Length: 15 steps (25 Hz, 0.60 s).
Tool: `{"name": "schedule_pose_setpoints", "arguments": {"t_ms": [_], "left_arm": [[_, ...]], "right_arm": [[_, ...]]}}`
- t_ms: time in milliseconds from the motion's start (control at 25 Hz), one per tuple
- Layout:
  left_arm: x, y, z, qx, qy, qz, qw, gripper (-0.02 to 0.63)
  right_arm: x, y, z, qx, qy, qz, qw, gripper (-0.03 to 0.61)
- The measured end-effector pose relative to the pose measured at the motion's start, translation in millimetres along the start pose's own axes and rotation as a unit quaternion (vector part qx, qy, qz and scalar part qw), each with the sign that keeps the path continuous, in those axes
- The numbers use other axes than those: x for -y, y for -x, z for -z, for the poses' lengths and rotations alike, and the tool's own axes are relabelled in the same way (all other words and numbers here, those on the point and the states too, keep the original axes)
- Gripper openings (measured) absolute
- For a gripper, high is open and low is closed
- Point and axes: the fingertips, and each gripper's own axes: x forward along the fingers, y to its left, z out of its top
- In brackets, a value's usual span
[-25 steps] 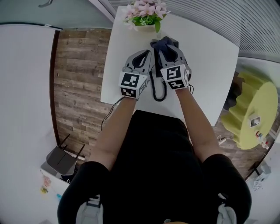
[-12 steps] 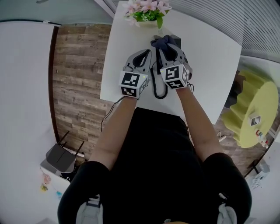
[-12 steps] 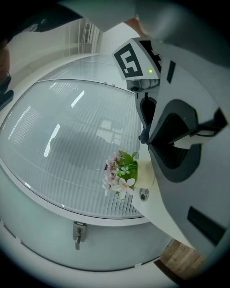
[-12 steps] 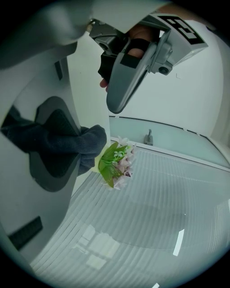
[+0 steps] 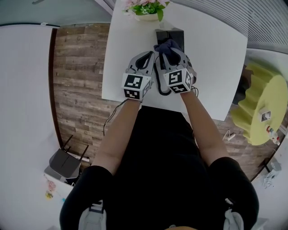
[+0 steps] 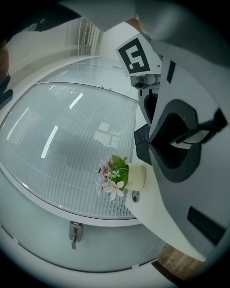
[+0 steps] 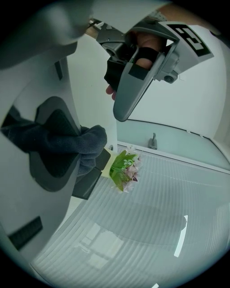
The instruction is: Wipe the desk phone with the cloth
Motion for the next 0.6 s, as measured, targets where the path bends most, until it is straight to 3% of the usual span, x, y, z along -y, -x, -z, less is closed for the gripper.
{"name": "schedule_pose_setpoints", "arguments": {"t_ms": [600], "left_arm": [[16.1, 6.3, 37.4, -0.028, -0.001, 0.016, 0.9995, 0.011]], "right_arm": [[-30.6, 19.3, 35.0, -0.020, -0.002, -0.001, 1.000, 0.106]]}}
